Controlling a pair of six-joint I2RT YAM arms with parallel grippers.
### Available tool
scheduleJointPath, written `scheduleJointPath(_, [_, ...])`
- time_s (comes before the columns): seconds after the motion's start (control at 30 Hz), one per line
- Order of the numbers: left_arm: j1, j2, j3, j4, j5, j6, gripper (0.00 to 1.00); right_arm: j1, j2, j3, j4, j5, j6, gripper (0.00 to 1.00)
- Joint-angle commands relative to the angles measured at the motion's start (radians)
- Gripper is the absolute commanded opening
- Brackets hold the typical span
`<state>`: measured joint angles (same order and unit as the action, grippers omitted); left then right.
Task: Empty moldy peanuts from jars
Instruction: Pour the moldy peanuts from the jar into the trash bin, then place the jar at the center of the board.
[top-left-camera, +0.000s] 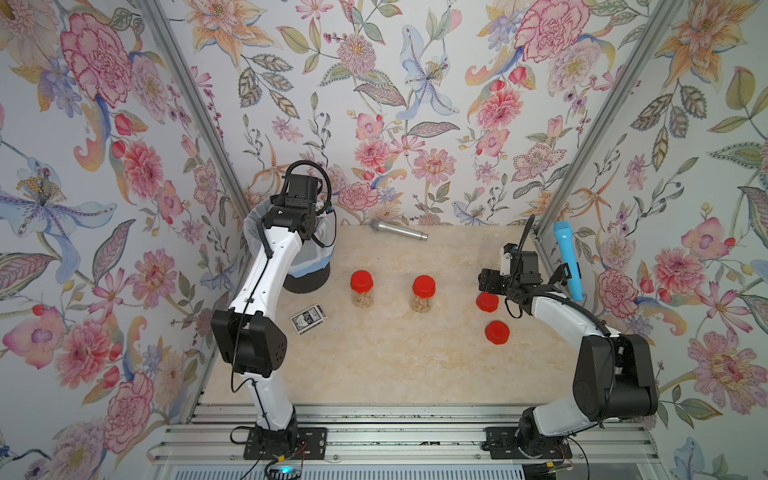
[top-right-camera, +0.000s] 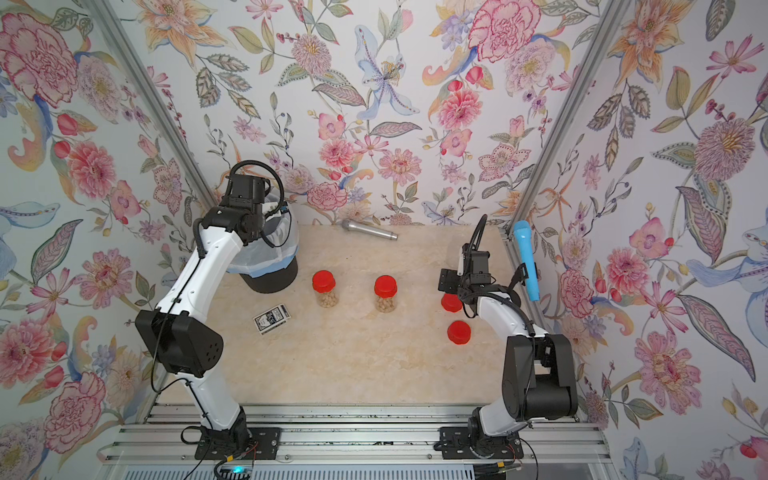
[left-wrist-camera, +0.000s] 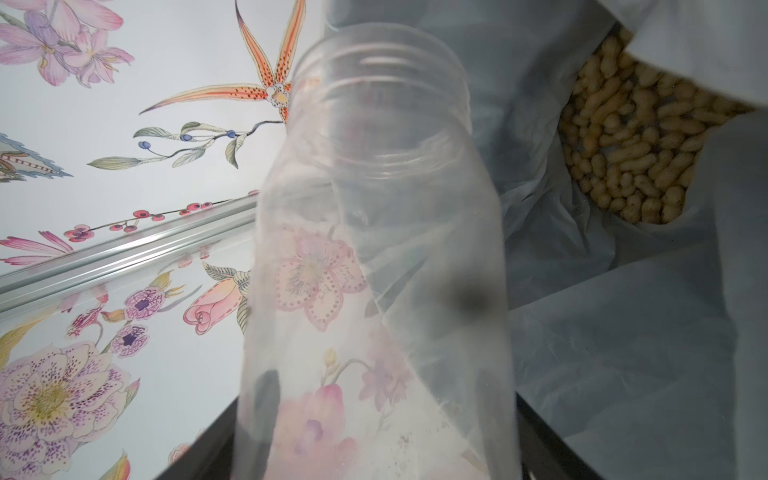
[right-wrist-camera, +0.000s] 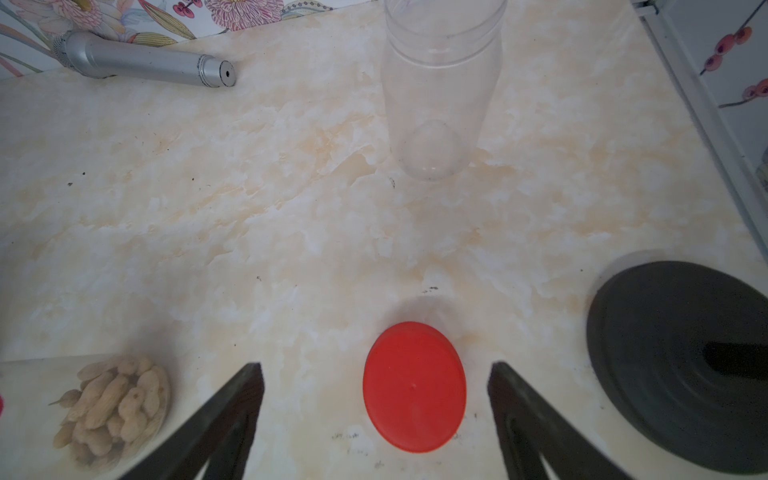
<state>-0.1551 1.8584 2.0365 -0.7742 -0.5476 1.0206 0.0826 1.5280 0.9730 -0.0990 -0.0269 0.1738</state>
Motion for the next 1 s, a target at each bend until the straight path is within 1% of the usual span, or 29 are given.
scheduleJointPath(0.0, [0.050,-0.048,0.118,-0.059,0.220,-0.151,0.15,-0.004,0.014,-0.015,0.021,-0.017,0.011,0.88])
scheduleJointPath(0.07, [0.056,-0.064,0.143,-0.073,0.319,-0.190,0.16,-0.004,0.015,-0.014,0.021,-0.023,0.011,0.88])
scheduleJointPath(0.2, [0.068,-0.132,0.076,-0.007,0.486,-0.257,0.18,-0.004,0.012,-0.014,0.023,-0.038,0.010,0.88])
scheduleJointPath(0.3, [0.074,-0.168,0.022,0.036,0.611,-0.310,0.19,-0.004,0.006,-0.010,0.024,-0.090,-0.010,0.88])
scheduleJointPath(0.4, [0.073,-0.198,-0.036,0.093,0.750,-0.383,0.21,-0.004,-0.004,0.002,0.018,-0.176,-0.026,0.88])
scheduleJointPath(0.47, [0.072,-0.225,-0.086,0.151,0.861,-0.441,0.22,-0.006,-0.018,0.012,0.017,-0.276,-0.037,0.88])
scheduleJointPath(0.57, [0.070,-0.286,-0.234,0.321,1.066,-0.555,0.26,-0.007,-0.053,0.032,0.016,-0.414,-0.013,0.88])
scheduleJointPath(0.6, [0.068,-0.344,-0.305,0.412,1.122,-0.611,0.28,-0.007,-0.068,0.038,0.023,-0.462,0.006,0.88])
scheduleJointPath(0.63, [0.061,-0.374,-0.379,0.507,1.160,-0.666,0.30,-0.007,-0.083,0.044,0.029,-0.514,0.025,0.88])
scheduleJointPath(0.7, [0.032,-0.423,-0.499,0.649,1.205,-0.742,0.31,-0.007,-0.120,0.049,0.050,-0.591,0.070,0.88])
scheduleJointPath(0.73, [0.008,-0.443,-0.548,0.703,1.201,-0.762,0.32,-0.007,-0.142,0.046,0.072,-0.624,0.107,0.88])
scheduleJointPath(0.77, [-0.012,-0.456,-0.583,0.734,1.190,-0.771,0.32,-0.007,-0.162,0.038,0.104,-0.657,0.145,0.88])
scheduleJointPath(0.87, [-0.090,-0.479,-0.671,0.785,1.152,-0.773,0.31,-0.002,-0.220,-0.009,0.275,-0.763,0.328,0.88])
scheduleJointPath(0.93, [-0.134,-0.477,-0.718,0.813,1.126,-0.780,0.31,0.026,-0.244,-0.036,0.378,-0.790,0.433,0.88])
scheduleJointPath(0.97, [-0.148,-0.476,-0.740,0.830,1.119,-0.786,0.30,0.046,-0.252,-0.041,0.396,-0.784,0.455,0.88])
